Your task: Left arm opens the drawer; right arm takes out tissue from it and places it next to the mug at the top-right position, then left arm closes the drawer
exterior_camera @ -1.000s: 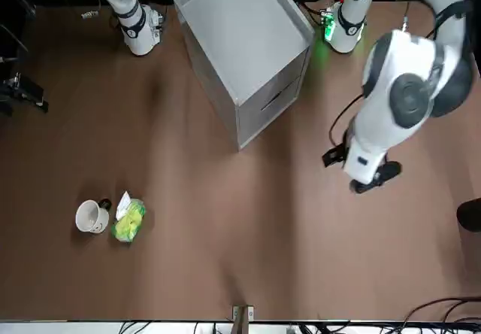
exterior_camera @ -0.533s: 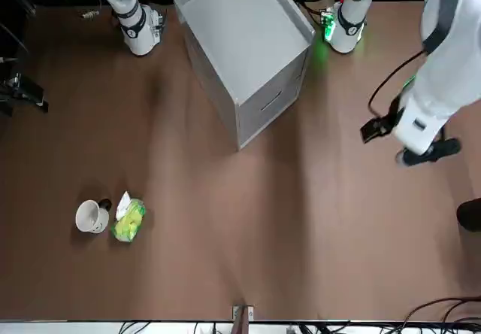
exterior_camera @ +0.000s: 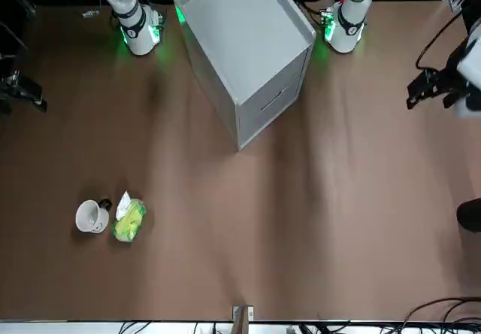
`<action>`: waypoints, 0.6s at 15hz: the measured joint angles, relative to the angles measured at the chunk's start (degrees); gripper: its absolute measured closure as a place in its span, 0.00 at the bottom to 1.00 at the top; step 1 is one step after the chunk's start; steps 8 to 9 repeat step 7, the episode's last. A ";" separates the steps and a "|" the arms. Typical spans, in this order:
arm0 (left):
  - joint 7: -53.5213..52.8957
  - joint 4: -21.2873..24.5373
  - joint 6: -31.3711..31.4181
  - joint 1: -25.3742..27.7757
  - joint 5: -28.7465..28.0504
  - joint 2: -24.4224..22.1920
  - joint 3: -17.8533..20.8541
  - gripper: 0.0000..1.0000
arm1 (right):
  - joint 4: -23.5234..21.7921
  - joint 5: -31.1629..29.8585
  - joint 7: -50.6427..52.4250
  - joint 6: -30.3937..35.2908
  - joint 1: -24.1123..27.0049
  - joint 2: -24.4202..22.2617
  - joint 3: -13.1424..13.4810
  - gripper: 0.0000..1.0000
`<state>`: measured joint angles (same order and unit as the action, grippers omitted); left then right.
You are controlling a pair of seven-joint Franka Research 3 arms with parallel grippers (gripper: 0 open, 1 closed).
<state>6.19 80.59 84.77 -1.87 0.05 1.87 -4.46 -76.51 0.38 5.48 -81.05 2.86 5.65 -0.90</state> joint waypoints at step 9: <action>-1.41 3.29 2.05 0.06 2.54 -2.03 1.23 0.01 | -0.37 0.00 0.00 0.00 0.00 -0.03 0.04 0.00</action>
